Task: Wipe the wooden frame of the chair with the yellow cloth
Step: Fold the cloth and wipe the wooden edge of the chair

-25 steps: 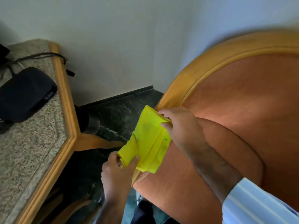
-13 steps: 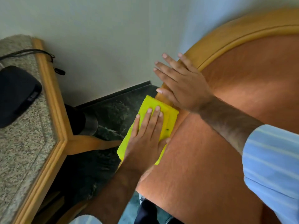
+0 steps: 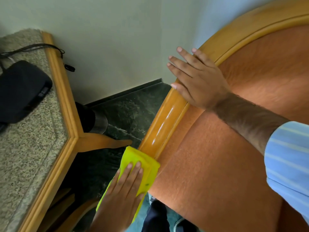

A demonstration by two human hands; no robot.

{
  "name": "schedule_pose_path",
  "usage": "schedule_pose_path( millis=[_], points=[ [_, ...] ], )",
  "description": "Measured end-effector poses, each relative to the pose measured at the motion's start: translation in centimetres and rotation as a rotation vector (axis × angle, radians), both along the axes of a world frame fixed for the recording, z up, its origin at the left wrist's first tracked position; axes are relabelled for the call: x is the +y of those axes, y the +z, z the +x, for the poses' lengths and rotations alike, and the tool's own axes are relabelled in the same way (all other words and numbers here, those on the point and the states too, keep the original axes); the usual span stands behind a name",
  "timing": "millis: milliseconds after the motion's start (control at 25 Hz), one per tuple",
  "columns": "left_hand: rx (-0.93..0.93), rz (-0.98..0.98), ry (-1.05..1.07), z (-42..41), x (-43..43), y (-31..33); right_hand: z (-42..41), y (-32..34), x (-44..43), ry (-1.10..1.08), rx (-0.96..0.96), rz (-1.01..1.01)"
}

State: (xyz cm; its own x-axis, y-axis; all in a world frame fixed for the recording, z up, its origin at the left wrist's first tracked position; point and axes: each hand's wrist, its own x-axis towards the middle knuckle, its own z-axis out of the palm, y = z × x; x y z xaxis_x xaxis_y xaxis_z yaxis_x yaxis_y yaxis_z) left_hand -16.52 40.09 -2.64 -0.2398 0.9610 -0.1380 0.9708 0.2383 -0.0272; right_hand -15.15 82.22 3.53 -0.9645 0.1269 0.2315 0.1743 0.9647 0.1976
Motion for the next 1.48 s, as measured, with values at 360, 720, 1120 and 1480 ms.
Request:
schedule_pose_path(
  millis=[360,720,1120,1480],
  points=[
    [-0.044,-0.018,0.055,-1.6,7.1,-0.1,-0.2,-0.7,-0.2,0.027,0.059,-0.026],
    [-0.247,0.300,0.185,-2.7,20.4,1.7,-0.1,0.1,-0.5,0.010,0.034,-0.085],
    [-1.228,0.175,0.758,-12.2,24.1,5.3,7.7,-1.5,-20.4,-1.156,0.370,-1.870],
    [-1.107,0.421,0.723,-10.6,22.8,8.5,6.6,-1.0,-21.7,-1.125,0.321,-1.918]
  ],
)
